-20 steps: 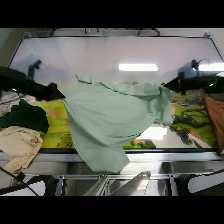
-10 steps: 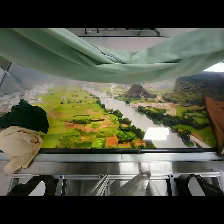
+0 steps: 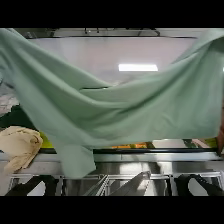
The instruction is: Fold the shirts.
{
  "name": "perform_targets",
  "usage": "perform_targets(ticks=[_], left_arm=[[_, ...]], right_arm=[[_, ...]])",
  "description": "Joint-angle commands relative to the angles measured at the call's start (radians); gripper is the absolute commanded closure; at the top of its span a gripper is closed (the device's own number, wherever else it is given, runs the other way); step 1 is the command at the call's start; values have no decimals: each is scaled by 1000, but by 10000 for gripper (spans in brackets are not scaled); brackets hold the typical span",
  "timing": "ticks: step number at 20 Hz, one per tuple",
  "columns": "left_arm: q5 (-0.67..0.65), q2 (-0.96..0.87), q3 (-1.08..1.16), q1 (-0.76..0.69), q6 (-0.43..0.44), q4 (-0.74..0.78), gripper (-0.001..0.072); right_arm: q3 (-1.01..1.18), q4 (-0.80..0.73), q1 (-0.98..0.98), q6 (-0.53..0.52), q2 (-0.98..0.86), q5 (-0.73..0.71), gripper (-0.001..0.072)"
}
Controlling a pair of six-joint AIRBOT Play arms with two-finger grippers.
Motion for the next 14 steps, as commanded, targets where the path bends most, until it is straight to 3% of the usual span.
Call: perform_targets(ticks=[1, 6, 7, 8, 9, 12, 14], left_arm=[[-29, -237, -168, -42, 69, -13, 681], [-238, -563, -250, -114, 107, -16, 678], [-249, -597, -249, -119, 107, -16, 610], [-253, -619, -249, -117, 103, -16, 324], [-251, -628, -245, -106, 83, -15, -13], [-103, -627, -150, -51, 70, -13, -2], [21, -604, -102, -3, 61, -14, -2]], right_arm=[[-7, -69, 96, 1, -330, 12, 696], [-13, -68, 109, 9, -686, -214, 696], [-12, -68, 100, 8, -715, -237, 670], [-11, -66, 87, 8, -731, -247, 409], [-8, -68, 68, 7, -733, -244, 291], [-7, -145, -31, 15, -689, -165, 290], [-8, -294, -115, 76, -655, -45, 194]])
